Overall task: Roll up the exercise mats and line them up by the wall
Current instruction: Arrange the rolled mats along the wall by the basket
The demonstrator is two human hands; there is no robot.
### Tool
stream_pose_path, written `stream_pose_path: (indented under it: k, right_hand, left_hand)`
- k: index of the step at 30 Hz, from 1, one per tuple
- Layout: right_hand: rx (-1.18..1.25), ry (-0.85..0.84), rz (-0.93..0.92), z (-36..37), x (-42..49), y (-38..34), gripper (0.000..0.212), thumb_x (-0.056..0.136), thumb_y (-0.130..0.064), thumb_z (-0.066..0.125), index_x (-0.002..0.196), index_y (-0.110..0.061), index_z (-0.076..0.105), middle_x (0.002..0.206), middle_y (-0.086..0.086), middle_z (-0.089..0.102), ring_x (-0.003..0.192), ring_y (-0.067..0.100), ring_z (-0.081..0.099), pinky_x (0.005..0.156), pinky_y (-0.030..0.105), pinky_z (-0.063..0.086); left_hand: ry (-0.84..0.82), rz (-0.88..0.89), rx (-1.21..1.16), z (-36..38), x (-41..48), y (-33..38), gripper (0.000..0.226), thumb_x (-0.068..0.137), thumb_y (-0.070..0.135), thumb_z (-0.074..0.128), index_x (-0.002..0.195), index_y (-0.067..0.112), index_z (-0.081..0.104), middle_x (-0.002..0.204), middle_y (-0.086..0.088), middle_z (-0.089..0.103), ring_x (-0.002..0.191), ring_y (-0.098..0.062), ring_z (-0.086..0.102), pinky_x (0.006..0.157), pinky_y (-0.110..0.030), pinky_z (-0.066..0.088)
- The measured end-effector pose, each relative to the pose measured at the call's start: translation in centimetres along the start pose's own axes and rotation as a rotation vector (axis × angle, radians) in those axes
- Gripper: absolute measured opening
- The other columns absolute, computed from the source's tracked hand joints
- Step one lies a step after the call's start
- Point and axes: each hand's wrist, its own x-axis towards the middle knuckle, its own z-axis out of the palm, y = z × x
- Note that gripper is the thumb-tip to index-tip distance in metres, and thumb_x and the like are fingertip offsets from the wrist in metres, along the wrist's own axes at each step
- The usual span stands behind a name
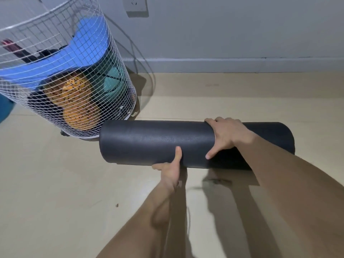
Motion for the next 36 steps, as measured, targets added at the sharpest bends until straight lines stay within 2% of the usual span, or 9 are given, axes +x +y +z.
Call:
stream_pose_path:
  k: [4, 9, 12, 14, 16, 19, 28, 33, 36]
  right_hand:
    - [0.029, -0.075, 0.033, -0.4, -0.5, -0.2, 0.124, 0.032, -0.092, 0.075, 0.137, -0.033, 0.044, 0.116, -0.007, 0.063, 0.104, 0.024, 0.061, 0.087, 0.041, 0.053]
    - [0.463, -0.324, 0.166, 3.2, -3.7, 0.7, 0.107, 0.033, -0.085, 0.085, 0.123, -0.036, 0.058, 0.118, -0.010, 0.069, 0.102, 0.017, 0.066, 0.098, 0.042, 0.052]
    - [0.731, -0.281, 0.260, 6.9, -5.8, 1.3, 0.113, 0.026, -0.087, 0.087, 0.124, -0.038, 0.062, 0.116, -0.013, 0.072, 0.104, 0.016, 0.069, 0.101, 0.043, 0.052]
    - [0.821, -0.258, 0.296, 7.9, -6.3, 1.6, 0.111, 0.027, -0.090, 0.085, 0.123, -0.039, 0.065, 0.112, -0.015, 0.074, 0.102, 0.014, 0.071, 0.100, 0.042, 0.053]
    - [0.911, -0.267, 0.310, 8.1, -6.5, 2.1, 0.104, 0.031, -0.088, 0.086, 0.119, -0.037, 0.069, 0.108, -0.015, 0.076, 0.099, 0.014, 0.073, 0.098, 0.041, 0.054]
    - [1.041, -0.226, 0.304, 8.7, -6.7, 3.3, 0.097, 0.035, -0.084, 0.088, 0.116, -0.034, 0.074, 0.104, -0.012, 0.079, 0.097, 0.015, 0.076, 0.099, 0.043, 0.055]
    - [1.135, -0.204, 0.271, 9.5, -6.3, 4.9, 0.086, 0.041, -0.083, 0.088, 0.113, -0.038, 0.075, 0.105, -0.011, 0.079, 0.098, 0.018, 0.076, 0.098, 0.045, 0.055]
    - [1.329, -0.226, 0.222, 8.3, -7.8, 3.0, 0.065, 0.070, -0.053, 0.088, 0.126, -0.026, 0.069, 0.108, -0.007, 0.079, 0.096, 0.011, 0.076, 0.089, 0.031, 0.057]
    - [1.446, -0.180, 0.218, 9.8, -8.0, -0.7, 0.050, 0.078, -0.039, 0.086, 0.123, -0.022, 0.070, 0.102, -0.007, 0.079, 0.088, 0.004, 0.076, 0.076, 0.018, 0.058]
  left_hand:
    - [-0.050, -0.027, -0.002, -0.3, -0.2, -0.7, 0.168, 0.028, 0.107, 0.059, 0.161, 0.023, -0.001, 0.145, -0.004, 0.059, 0.131, -0.031, 0.058, 0.110, -0.050, 0.046]
    - [-0.079, 0.170, 0.052, -0.9, -3.0, -0.6, 0.131, 0.074, 0.079, 0.069, 0.142, 0.053, -0.040, 0.135, 0.005, 0.064, 0.120, -0.027, 0.065, 0.110, -0.051, 0.048]
    - [-0.151, 0.257, 0.135, -0.8, -3.3, 0.1, 0.105, 0.078, 0.075, 0.068, 0.150, 0.059, -0.006, 0.138, 0.007, 0.064, 0.117, -0.028, 0.067, 0.104, -0.047, 0.052]
    - [-0.222, 0.199, 0.124, 0.0, -3.2, -0.3, 0.087, 0.084, 0.073, 0.065, 0.151, 0.039, 0.023, 0.134, 0.002, 0.067, 0.117, -0.028, 0.067, 0.093, -0.035, 0.055]
    - [-0.265, 0.069, 0.060, 1.6, -3.5, -1.1, 0.101, 0.067, 0.087, 0.067, 0.143, 0.028, 0.038, 0.129, 0.001, 0.067, 0.116, -0.028, 0.068, 0.092, -0.037, 0.058]
    - [-0.261, 0.020, -0.081, 4.1, -3.3, -2.0, 0.105, 0.062, 0.081, 0.073, 0.140, 0.026, 0.029, 0.128, 0.005, 0.061, 0.117, -0.026, 0.065, 0.100, -0.049, 0.056]
    - [-0.286, 0.022, -0.168, 5.0, -3.3, -2.1, 0.085, 0.077, 0.047, 0.087, 0.140, 0.020, 0.037, 0.126, 0.003, 0.065, 0.113, -0.020, 0.066, 0.102, -0.046, 0.055]
    - [-0.301, 0.126, -0.091, 3.2, -3.6, -0.4, 0.061, 0.082, 0.045, 0.083, 0.130, 0.019, 0.055, 0.114, 0.003, 0.075, 0.098, -0.018, 0.075, 0.086, -0.037, 0.062]
    - [-0.348, 0.129, 0.012, 0.6, -1.7, 0.5, 0.080, 0.069, 0.063, 0.085, 0.127, 0.010, 0.066, 0.111, -0.004, 0.078, 0.101, -0.023, 0.076, 0.097, -0.041, 0.057]
